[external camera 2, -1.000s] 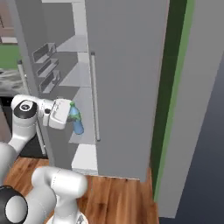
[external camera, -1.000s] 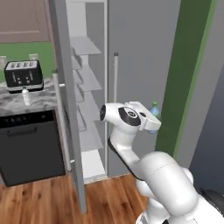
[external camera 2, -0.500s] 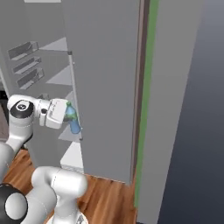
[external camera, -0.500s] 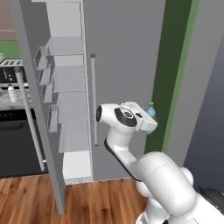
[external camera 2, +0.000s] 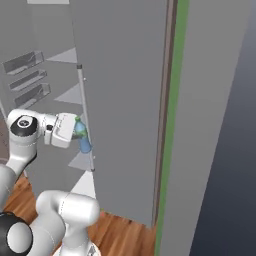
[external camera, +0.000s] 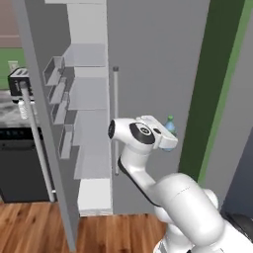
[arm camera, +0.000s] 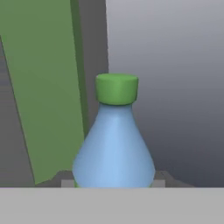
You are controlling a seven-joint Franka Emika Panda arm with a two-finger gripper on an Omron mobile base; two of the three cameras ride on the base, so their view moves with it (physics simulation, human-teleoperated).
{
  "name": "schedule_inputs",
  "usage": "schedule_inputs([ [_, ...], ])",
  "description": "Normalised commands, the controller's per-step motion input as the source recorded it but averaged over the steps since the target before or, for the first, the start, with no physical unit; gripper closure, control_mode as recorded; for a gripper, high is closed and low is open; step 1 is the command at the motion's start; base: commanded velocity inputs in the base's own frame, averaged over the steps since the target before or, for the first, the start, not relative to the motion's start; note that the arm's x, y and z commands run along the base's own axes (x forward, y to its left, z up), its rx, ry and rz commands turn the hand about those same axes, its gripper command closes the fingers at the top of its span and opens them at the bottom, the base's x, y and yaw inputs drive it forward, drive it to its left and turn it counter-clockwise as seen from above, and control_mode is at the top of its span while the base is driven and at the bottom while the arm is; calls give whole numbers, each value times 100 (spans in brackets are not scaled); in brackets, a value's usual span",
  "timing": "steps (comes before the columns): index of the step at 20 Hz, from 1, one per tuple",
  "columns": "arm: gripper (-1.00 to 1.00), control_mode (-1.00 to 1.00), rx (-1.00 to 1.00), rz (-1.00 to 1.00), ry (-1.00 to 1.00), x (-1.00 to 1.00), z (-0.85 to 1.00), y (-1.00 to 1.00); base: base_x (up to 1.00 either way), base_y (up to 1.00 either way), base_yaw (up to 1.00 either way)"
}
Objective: Take the bottled waters from the counter and place them in the freezer to freeze. Close the freezer door after placing the bottles.
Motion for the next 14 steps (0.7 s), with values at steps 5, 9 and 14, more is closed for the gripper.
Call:
schedule_inputs([
  [5,100,100,0,0,0,0,0,0,86,8,19],
  [9,100,100,0,0,0,0,0,0,24,43,23],
  [14,100,100,0,0,0,0,0,0,-2,61,25],
])
